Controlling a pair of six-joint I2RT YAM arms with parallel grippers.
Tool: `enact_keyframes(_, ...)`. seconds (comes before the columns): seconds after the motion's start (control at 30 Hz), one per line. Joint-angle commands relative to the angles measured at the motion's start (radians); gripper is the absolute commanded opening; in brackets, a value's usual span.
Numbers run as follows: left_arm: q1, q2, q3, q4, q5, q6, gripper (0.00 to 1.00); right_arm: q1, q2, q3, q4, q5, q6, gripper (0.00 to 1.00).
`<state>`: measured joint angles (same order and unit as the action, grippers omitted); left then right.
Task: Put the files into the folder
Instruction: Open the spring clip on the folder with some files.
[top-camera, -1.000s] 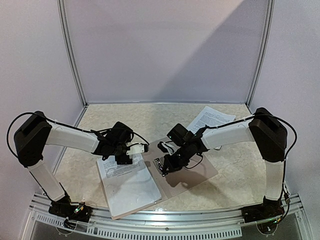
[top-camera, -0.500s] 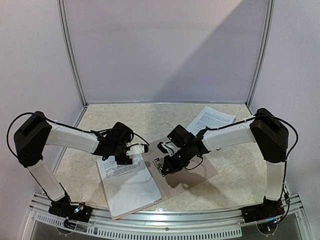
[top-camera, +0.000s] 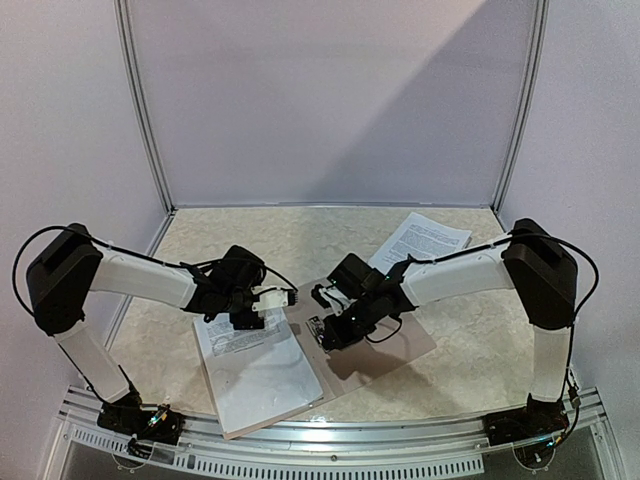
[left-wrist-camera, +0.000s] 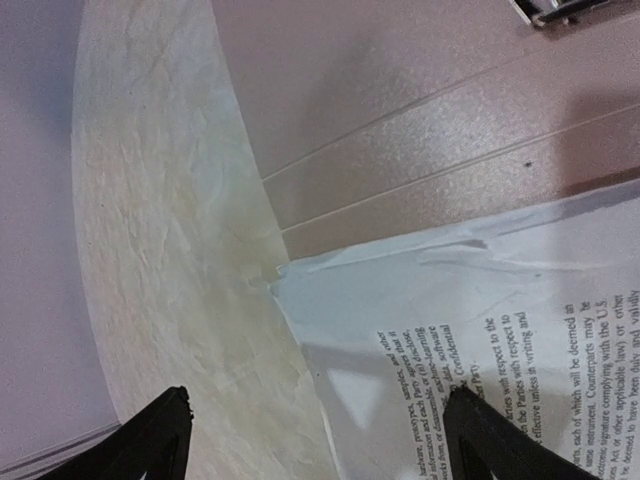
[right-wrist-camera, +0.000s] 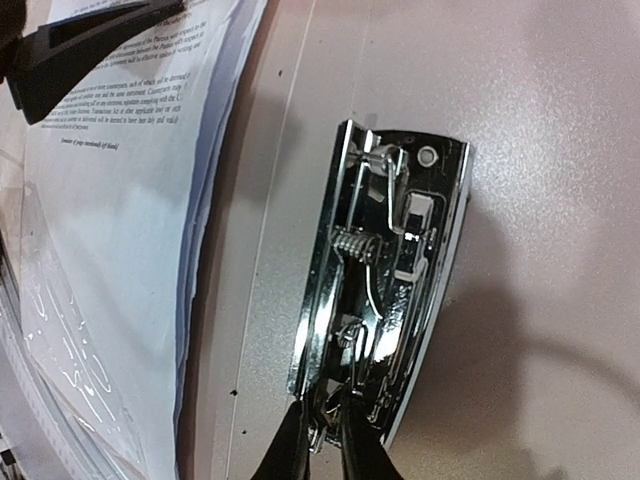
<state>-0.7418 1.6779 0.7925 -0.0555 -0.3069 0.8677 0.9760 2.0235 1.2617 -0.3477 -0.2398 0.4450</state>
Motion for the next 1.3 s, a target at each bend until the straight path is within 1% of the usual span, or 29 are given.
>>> enact_keyframes(0.0,-0.008,0.024,-0.057,-0.088,-0.016,0.027,0.89,0.006,0.125,-0.087,-0.262,0.277,-0.028,0.14)
enact_keyframes(0.07,-0.008,0.02,-0.06,-0.086,-0.014,0.031,0.89,0.013,0.129,-0.096,-0.252,0.253,-0.028,0.15)
enact_keyframes(0.17,-0.008,0.015,-0.063,-0.083,-0.008,0.031,0.89,0.029,0.14,-0.092,-0.26,0.259,-0.022,0.16)
enact_keyframes(0.3,-0.009,0.017,-0.073,-0.078,-0.022,0.041,0.89,0.029,0.141,-0.094,-0.272,0.287,-0.009,0.11)
enact_keyframes(0.43,-0.008,0.016,-0.08,-0.078,-0.033,0.05,0.89,0.03,0.116,-0.086,-0.262,0.252,-0.01,0.09)
enact_keyframes(0.47,-0.008,0.017,-0.081,-0.077,-0.036,0.052,0.89,0.029,0.112,-0.081,-0.262,0.215,-0.009,0.09)
enact_keyframes(0.6,-0.008,0.014,-0.084,-0.078,-0.039,0.053,0.89,0.027,0.104,-0.037,-0.276,0.174,-0.001,0.11)
enact_keyframes(0.7,-0.008,0.016,-0.082,-0.079,-0.041,0.055,0.89,0.026,0.087,0.016,-0.27,0.078,-0.012,0.13)
enact_keyframes(0.8,-0.008,0.016,-0.081,-0.081,-0.043,0.057,0.89,0.026,0.064,0.077,-0.264,-0.016,-0.043,0.17)
enact_keyframes(0.9,-0.008,0.017,-0.074,-0.085,-0.044,0.056,0.89,0.008,0.017,0.098,-0.21,-0.125,-0.046,0.22)
enact_keyframes(1.1,-0.008,0.019,-0.059,-0.097,-0.041,0.054,0.89,-0.056,-0.092,0.054,-0.079,-0.282,0.015,0.28)
enact_keyframes(1.27,-0.008,0.011,-0.032,-0.122,-0.033,0.047,0.89,-0.104,-0.155,-0.024,-0.049,-0.267,0.04,0.26)
